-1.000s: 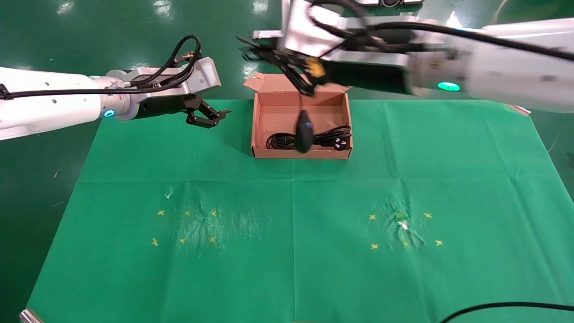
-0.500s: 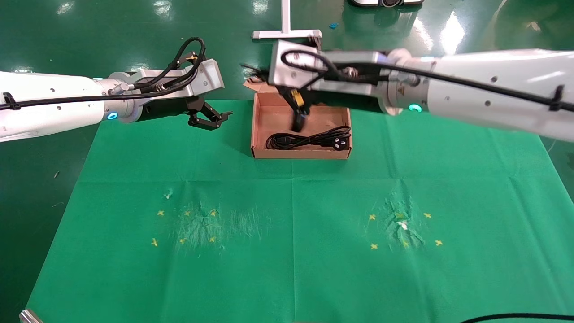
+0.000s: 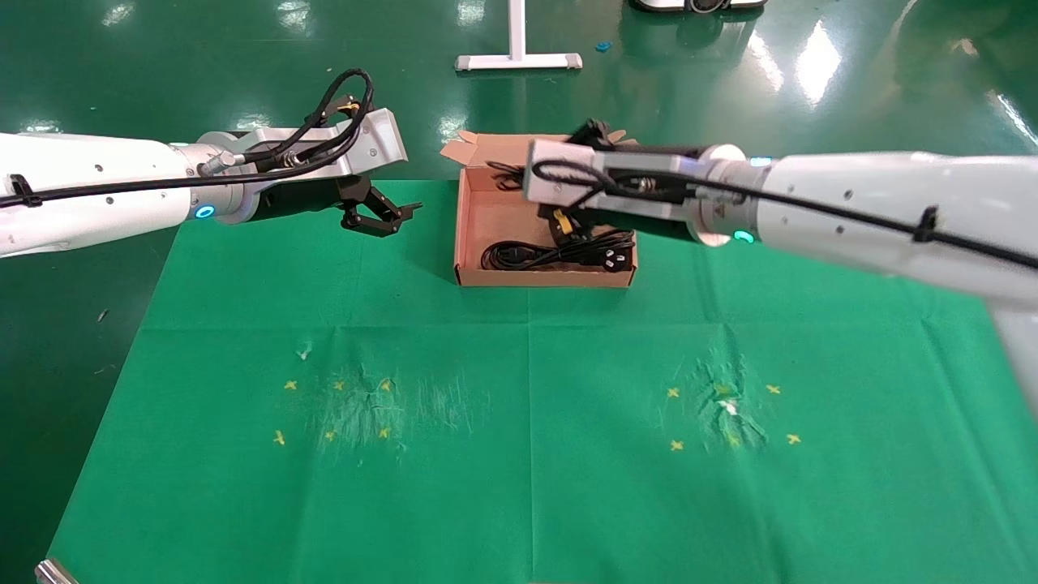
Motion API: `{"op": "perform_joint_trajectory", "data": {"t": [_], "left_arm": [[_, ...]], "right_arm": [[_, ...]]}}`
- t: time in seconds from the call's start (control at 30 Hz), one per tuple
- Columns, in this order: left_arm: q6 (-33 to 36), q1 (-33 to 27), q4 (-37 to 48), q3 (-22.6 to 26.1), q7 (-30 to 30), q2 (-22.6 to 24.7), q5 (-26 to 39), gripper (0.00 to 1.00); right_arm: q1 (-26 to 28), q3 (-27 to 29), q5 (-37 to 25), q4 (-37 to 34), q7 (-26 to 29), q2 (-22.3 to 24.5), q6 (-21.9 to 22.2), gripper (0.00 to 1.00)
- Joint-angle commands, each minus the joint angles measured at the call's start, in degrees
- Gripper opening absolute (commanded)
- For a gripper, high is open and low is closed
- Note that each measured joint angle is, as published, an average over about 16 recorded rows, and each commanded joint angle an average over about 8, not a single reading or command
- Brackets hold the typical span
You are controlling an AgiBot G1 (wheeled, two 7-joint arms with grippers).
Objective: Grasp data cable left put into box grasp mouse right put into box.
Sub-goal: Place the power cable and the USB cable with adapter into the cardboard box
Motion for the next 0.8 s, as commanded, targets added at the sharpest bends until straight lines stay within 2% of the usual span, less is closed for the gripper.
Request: {"op": "perform_joint_trajectory", "data": {"t": [0.03,0.2,0.23,0.27,0.8], "left_arm": [[-0.06,-0.01,-0.18,0.08,-0.28,-0.05,0.17,1.0],[-0.13,0.02,-0.4,0.14,-0.5,-0.15,0.37,1.0],[-0.14,0.03,-0.44,0.15,-0.53,-0.16,0.4,1.0],[-0.15,0.02,-0.44,0.15,-0.53,-0.17,0.42,1.0],[-0.15,-0.01,-0.27,0.15,-0.44,-0.11,0.29,1.0]], "right_arm": [[-0.64,-0.28,-0.97,-0.9,-0.23,-0.21,0.9,0.27],[-1.87,-0.4,-1.16,-1.49,-0.54,-0.07,1.68,0.9],[-2.04,-0.42,-1.18,-1.55,-0.6,-0.04,1.8,0.98],[-2.09,-0.41,-1.17,-1.55,-0.59,0.01,1.84,1.0],[-1.34,-0.27,-1.02,-1.19,-0.33,-0.01,1.39,1.0]]}}
